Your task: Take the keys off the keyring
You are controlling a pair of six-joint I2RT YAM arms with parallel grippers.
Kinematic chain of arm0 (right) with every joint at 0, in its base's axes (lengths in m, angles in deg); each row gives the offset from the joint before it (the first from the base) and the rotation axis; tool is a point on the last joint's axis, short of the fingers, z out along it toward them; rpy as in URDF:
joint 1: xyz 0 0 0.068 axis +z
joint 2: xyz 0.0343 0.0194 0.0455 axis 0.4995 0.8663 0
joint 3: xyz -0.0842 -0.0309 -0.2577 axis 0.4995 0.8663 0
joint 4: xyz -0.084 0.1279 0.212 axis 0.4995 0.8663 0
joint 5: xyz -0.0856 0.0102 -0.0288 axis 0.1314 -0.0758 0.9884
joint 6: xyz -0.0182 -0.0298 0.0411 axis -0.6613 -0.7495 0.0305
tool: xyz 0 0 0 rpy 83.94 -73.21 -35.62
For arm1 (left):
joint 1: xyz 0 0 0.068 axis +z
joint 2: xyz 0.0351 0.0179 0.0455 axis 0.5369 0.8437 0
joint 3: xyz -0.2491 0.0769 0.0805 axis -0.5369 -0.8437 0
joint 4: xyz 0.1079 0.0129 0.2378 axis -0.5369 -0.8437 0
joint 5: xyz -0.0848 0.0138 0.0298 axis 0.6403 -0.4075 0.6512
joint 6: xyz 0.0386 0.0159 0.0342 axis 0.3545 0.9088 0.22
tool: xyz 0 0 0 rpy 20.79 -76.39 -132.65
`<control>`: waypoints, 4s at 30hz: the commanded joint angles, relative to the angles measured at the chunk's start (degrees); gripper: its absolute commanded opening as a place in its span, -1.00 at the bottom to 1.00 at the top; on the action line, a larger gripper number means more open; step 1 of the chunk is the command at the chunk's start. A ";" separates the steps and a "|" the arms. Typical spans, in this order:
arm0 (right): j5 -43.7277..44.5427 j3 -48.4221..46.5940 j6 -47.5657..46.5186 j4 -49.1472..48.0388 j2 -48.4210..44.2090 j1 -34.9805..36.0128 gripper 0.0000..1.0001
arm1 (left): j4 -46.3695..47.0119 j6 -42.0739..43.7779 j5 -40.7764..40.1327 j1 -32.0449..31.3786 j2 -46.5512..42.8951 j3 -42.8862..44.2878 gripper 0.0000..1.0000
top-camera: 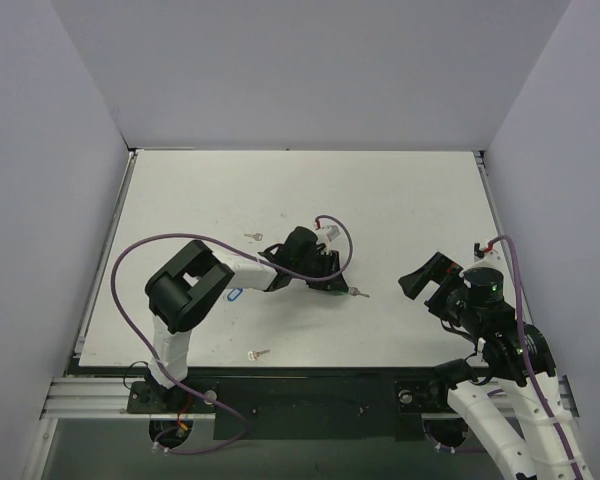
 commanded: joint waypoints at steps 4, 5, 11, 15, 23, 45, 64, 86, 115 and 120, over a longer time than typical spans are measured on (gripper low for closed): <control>-0.36 -0.62 0.42 -0.77 1.04 0.45 0.99 | 1.10 0.23 0.71 -0.56 1.86 1.93 -0.17; -0.36 -0.53 0.42 -0.86 0.87 0.45 0.99 | 1.02 0.23 0.79 -0.56 2.04 1.93 -0.20; -0.27 -0.36 0.33 -0.86 0.87 0.45 0.99 | 1.19 0.05 1.15 -0.48 3.18 2.90 -0.29; -0.27 0.08 0.68 -0.95 0.78 0.45 0.99 | 1.72 -0.30 1.93 -0.48 3.71 3.34 -0.62; -0.80 0.00 1.73 -0.86 0.34 0.45 0.99 | 1.64 -1.88 2.82 -0.74 1.17 3.52 -1.00; -10.28 2.27 25.10 -30.51 -6.25 0.45 0.99 | -30.17 -3.02 -7.98 -6.54 -23.62 15.28 -1.00; -17.85 0.43 28.63 -73.96 5.69 6.33 0.99 | -48.57 -30.17 -13.19 -7.51 -37.15 31.64 -1.00; -16.09 -6.86 15.10 -80.32 19.32 31.48 0.86 | -35.99 -45.38 -16.17 -7.86 -51.05 21.00 -1.00; -13.63 -4.14 14.74 -82.16 19.76 35.43 0.61 | -33.17 -50.57 -28.56 -7.77 -60.28 11.69 -1.00; -13.19 -4.40 14.22 -81.11 19.94 35.61 0.58 | -32.56 -50.66 -28.65 -7.77 -60.63 11.25 -1.00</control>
